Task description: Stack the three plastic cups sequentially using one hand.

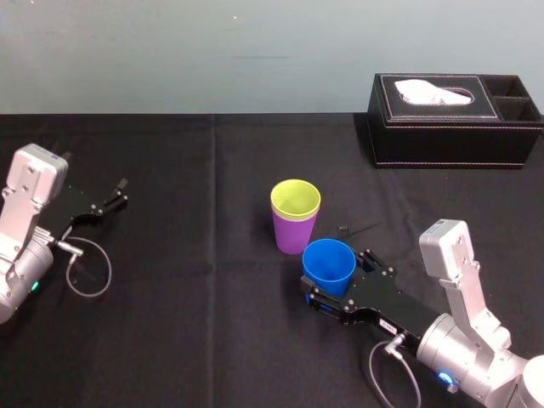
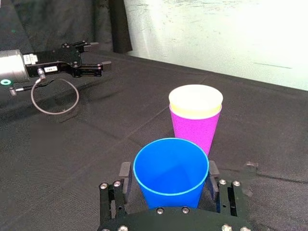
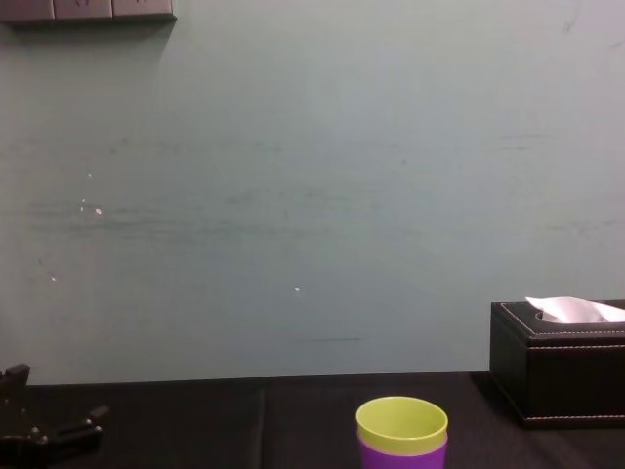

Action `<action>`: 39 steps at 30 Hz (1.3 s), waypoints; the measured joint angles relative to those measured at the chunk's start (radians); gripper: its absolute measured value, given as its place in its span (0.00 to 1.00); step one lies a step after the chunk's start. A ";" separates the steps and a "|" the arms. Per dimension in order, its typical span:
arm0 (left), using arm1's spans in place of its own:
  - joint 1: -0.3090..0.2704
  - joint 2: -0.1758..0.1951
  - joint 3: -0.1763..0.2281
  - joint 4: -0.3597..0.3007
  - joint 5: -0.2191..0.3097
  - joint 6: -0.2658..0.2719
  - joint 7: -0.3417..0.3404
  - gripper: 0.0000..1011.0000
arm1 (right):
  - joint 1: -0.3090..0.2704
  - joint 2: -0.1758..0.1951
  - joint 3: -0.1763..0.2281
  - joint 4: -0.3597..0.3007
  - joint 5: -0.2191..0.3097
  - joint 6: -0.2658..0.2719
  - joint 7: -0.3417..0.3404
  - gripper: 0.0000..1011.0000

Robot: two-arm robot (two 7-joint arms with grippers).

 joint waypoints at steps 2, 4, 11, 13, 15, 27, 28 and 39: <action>0.000 0.000 0.000 0.000 0.000 0.000 0.000 1.00 | 0.000 0.000 0.000 0.000 0.001 0.000 0.000 0.91; 0.000 0.000 0.000 0.000 0.000 0.000 0.000 1.00 | 0.000 0.000 0.000 0.000 0.001 0.000 0.000 0.85; 0.000 0.000 0.000 0.000 0.000 0.000 0.000 1.00 | -0.001 0.001 0.001 -0.001 0.002 0.000 0.000 0.76; 0.000 0.000 0.000 0.000 0.000 0.000 0.000 1.00 | -0.001 0.001 0.001 -0.001 0.002 0.000 0.000 0.76; 0.000 0.000 0.000 0.000 0.000 0.000 0.000 1.00 | -0.001 0.001 0.001 -0.001 0.002 0.001 0.000 0.75; 0.000 0.000 0.000 0.000 0.000 0.000 0.000 1.00 | -0.005 0.011 0.011 -0.035 0.013 0.022 0.004 0.73; 0.000 0.000 0.000 0.000 0.000 0.000 0.000 1.00 | -0.005 0.013 0.013 -0.041 0.015 0.027 0.004 0.73; 0.000 0.000 0.000 0.000 0.000 0.000 0.000 1.00 | 0.025 0.061 0.035 -0.141 0.062 0.138 0.018 0.73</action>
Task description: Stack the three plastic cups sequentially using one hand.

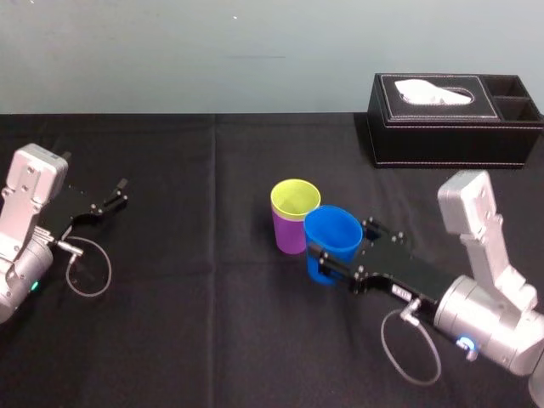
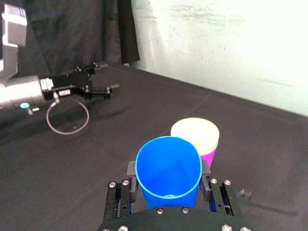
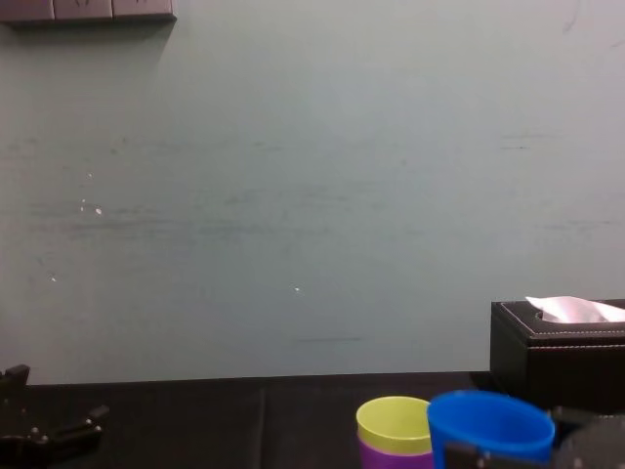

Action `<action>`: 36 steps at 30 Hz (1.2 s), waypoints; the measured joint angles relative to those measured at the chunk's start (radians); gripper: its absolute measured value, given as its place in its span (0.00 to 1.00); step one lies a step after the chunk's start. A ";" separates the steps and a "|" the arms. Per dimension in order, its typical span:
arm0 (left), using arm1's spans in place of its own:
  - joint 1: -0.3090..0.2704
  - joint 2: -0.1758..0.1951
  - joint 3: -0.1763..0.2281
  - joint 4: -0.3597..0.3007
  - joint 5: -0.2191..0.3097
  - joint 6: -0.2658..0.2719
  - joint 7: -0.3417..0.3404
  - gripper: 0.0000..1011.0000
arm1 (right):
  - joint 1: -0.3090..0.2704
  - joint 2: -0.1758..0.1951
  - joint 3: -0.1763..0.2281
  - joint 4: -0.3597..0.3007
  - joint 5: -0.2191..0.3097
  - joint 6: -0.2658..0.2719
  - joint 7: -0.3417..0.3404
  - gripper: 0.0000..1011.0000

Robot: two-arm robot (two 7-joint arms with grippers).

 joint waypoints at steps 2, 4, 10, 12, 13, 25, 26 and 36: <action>0.000 0.000 0.000 0.000 0.000 0.000 0.000 1.00 | 0.009 0.008 0.003 -0.012 0.006 0.013 0.001 0.73; 0.000 0.000 0.000 0.000 0.000 0.000 0.000 1.00 | 0.024 0.017 0.006 -0.026 0.015 0.031 0.002 0.73; 0.000 0.000 0.000 0.000 0.000 0.000 0.000 1.00 | 0.063 0.036 0.003 -0.041 0.037 0.064 0.007 0.73; 0.000 0.000 0.000 0.000 0.000 0.000 0.000 1.00 | 0.078 0.039 -0.003 -0.041 0.045 0.071 0.009 0.73; 0.000 0.000 0.000 0.000 0.000 0.000 0.000 1.00 | 0.084 0.040 -0.005 -0.041 0.047 0.073 0.009 0.73; 0.000 0.000 0.000 0.000 0.000 0.000 0.000 1.00 | 0.178 0.027 -0.034 0.012 0.058 0.065 0.008 0.73; 0.000 0.000 0.000 0.000 0.000 0.000 0.000 1.00 | 0.195 0.022 -0.042 0.023 0.058 0.064 0.008 0.73; 0.000 0.000 0.000 0.000 0.000 0.000 0.000 1.00 | 0.293 -0.010 -0.093 0.100 0.050 0.061 0.024 0.73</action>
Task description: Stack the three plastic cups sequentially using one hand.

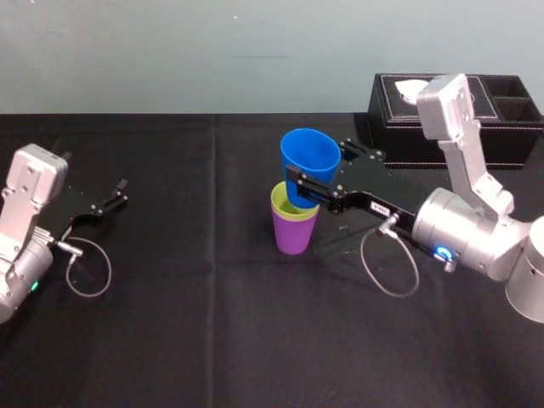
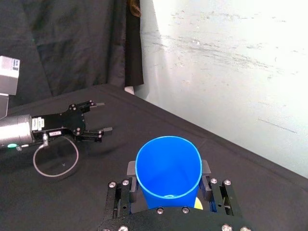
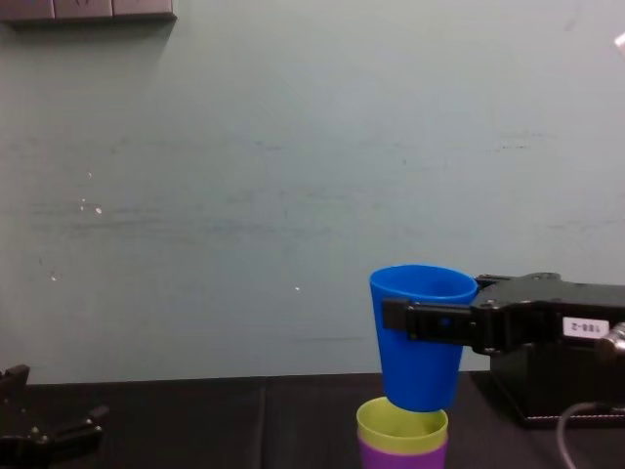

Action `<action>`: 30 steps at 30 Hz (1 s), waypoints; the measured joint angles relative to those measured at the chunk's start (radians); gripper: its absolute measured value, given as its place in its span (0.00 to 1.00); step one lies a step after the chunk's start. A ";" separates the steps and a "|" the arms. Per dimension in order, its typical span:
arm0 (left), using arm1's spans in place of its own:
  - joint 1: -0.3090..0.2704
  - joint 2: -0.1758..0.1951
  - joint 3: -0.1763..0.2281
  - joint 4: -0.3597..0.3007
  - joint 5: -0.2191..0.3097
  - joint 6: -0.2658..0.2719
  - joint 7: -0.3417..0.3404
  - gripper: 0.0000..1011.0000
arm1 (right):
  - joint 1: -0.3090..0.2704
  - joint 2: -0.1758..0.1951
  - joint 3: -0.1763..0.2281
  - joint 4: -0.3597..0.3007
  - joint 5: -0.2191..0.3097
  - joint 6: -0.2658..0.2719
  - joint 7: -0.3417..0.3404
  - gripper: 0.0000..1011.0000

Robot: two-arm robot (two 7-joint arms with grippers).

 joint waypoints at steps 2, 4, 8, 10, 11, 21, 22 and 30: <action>0.000 0.000 0.000 0.000 0.000 0.000 0.000 1.00 | 0.016 -0.007 -0.007 0.017 0.000 -0.005 0.003 0.73; 0.000 0.000 0.000 0.000 0.000 0.000 0.000 1.00 | 0.025 -0.012 -0.011 0.028 0.000 -0.010 0.006 0.73; 0.000 0.000 0.000 0.000 0.000 0.000 0.000 1.00 | 0.051 -0.024 -0.020 0.069 0.001 -0.021 0.010 0.73; 0.000 0.000 0.000 0.000 0.000 0.000 0.000 1.00 | 0.058 -0.028 -0.023 0.083 0.003 -0.024 0.014 0.73; 0.000 0.000 0.000 0.000 0.000 0.000 0.000 1.00 | 0.066 -0.033 -0.025 0.100 0.008 -0.027 0.018 0.73; 0.000 0.000 0.000 0.000 0.000 0.000 0.000 1.00 | 0.098 -0.055 -0.049 0.165 0.016 -0.050 0.033 0.73; 0.000 0.000 0.000 0.000 0.000 0.000 0.000 1.00 | 0.099 -0.056 -0.051 0.168 0.016 -0.051 0.033 0.73; 0.000 0.000 0.000 0.000 0.000 0.000 0.000 1.00 | 0.108 -0.061 -0.062 0.189 0.006 -0.059 0.033 0.73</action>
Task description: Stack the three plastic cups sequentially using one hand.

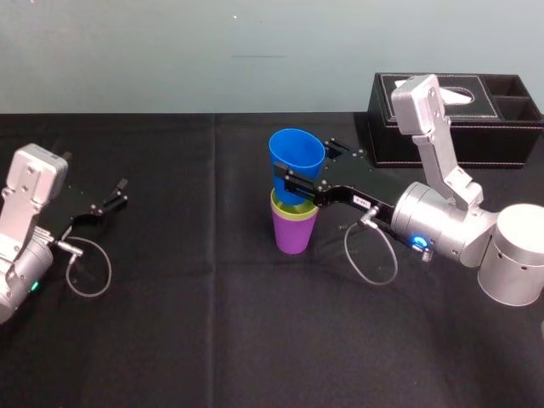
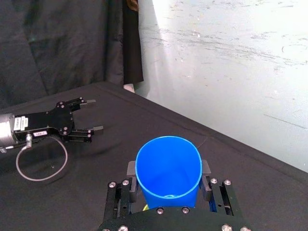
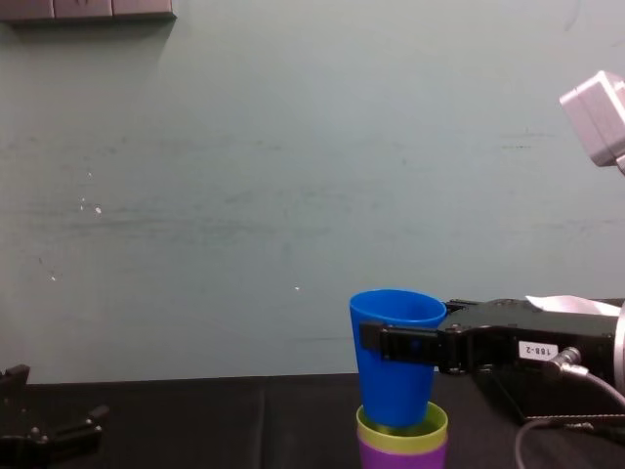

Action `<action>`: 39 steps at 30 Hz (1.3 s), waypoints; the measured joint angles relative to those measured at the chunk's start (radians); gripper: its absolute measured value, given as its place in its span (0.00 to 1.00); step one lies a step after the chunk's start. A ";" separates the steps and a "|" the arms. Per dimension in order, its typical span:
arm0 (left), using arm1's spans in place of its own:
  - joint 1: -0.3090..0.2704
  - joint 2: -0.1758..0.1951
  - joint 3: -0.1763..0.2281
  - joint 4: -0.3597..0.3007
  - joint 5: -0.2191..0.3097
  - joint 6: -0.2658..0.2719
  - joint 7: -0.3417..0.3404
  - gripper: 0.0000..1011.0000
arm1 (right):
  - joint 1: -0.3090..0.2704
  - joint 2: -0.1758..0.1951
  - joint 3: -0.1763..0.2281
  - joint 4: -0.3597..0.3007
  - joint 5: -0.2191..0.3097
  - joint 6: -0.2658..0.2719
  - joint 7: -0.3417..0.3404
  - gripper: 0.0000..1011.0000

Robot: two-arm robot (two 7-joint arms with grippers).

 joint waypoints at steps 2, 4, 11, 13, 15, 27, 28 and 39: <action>0.000 0.000 0.000 0.000 0.000 0.000 0.000 1.00 | 0.000 0.000 0.000 0.003 -0.003 -0.003 0.000 0.73; 0.000 0.000 0.000 0.000 0.000 0.000 0.000 1.00 | 0.000 0.000 0.000 0.006 -0.006 -0.006 0.000 0.73; 0.000 0.000 0.000 0.000 0.000 0.000 0.000 1.00 | 0.001 -0.005 -0.004 0.025 -0.008 -0.014 0.004 0.73; 0.000 0.000 0.000 0.000 0.000 0.000 0.000 1.00 | 0.002 -0.006 -0.006 0.029 -0.010 -0.015 0.005 0.73; 0.000 0.000 0.000 0.000 0.000 0.000 0.000 1.00 | 0.002 -0.008 -0.010 0.037 -0.013 -0.016 0.006 0.73; 0.000 0.000 0.000 0.000 0.000 0.000 0.000 1.00 | 0.004 -0.012 -0.023 0.060 -0.047 -0.023 0.007 0.73; 0.000 0.000 0.000 0.000 0.000 0.000 0.000 1.00 | 0.003 -0.012 -0.024 0.061 -0.050 -0.023 0.007 0.73; 0.000 0.000 0.000 0.000 0.000 0.000 0.000 1.00 | -0.002 -0.020 -0.025 0.074 -0.067 -0.025 0.006 0.73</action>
